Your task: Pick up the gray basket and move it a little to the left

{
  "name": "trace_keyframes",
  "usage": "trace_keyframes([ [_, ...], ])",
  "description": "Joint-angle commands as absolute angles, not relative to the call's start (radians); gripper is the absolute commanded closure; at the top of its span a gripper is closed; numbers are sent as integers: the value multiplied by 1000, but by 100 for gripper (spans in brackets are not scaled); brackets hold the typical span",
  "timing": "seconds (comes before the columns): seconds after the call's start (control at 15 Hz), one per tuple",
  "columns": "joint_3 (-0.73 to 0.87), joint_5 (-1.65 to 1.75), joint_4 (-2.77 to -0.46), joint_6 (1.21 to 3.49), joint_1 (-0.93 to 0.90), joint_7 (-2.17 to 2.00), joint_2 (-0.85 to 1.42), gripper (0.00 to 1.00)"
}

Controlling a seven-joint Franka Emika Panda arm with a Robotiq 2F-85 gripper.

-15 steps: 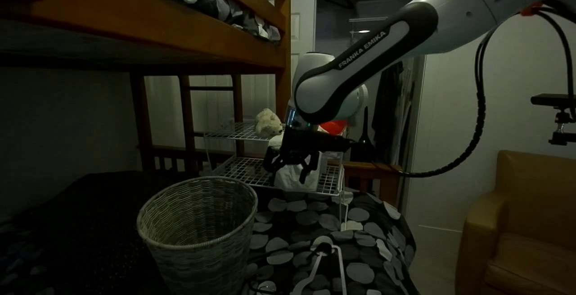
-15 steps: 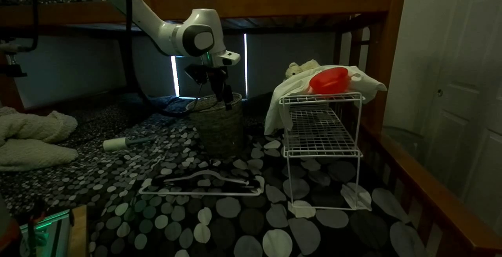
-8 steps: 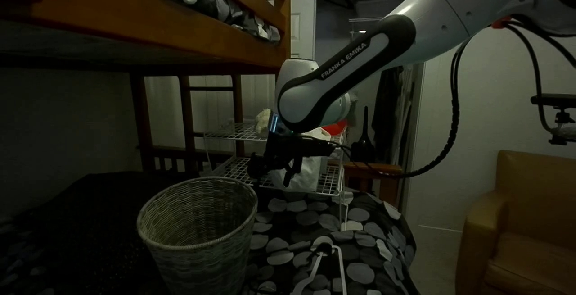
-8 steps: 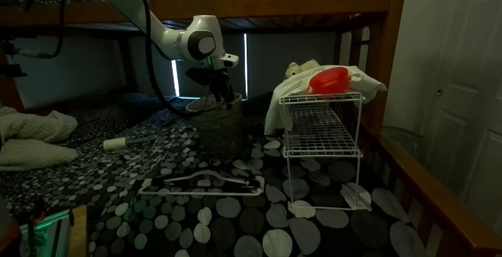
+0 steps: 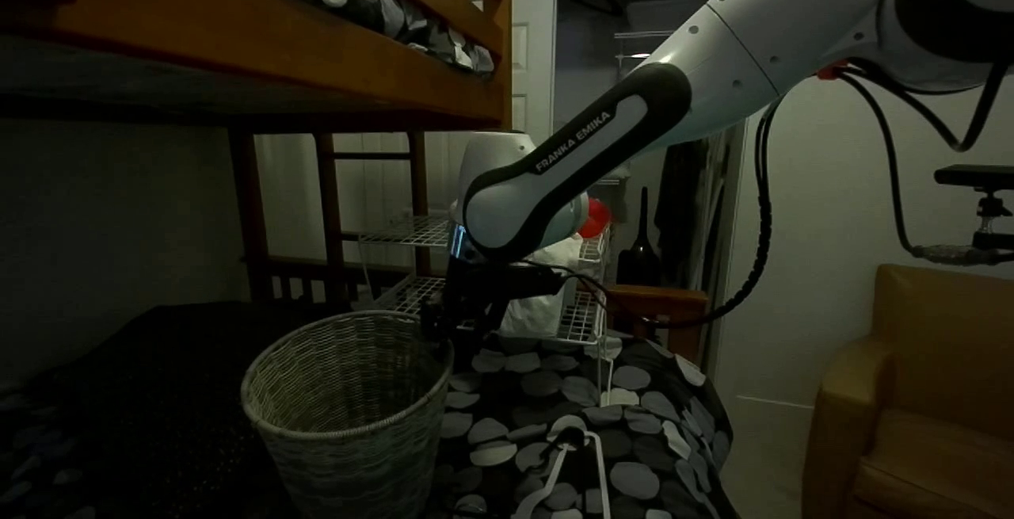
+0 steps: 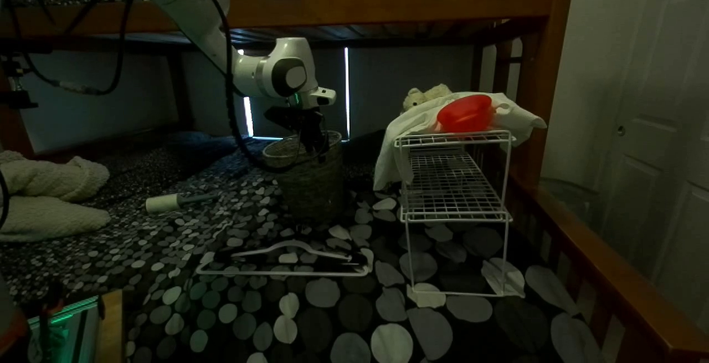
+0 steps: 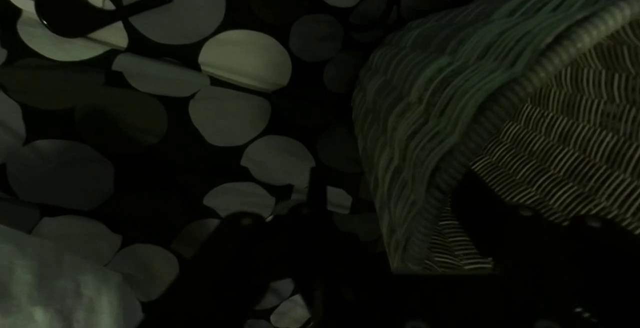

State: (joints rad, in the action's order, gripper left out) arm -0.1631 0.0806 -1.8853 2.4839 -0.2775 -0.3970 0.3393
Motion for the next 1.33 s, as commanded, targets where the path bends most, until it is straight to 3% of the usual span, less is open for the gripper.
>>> trace_keyframes([
  [0.0,-133,107,-1850,2476,-307,-409,378,65],
  [0.33,-112,110,-1827,2479,-321,-417,396,100],
  [0.73,-173,-26,-1854,2484,-250,-275,329,97],
  [1.27,-630,-529,-1985,2403,228,375,70,97],
])
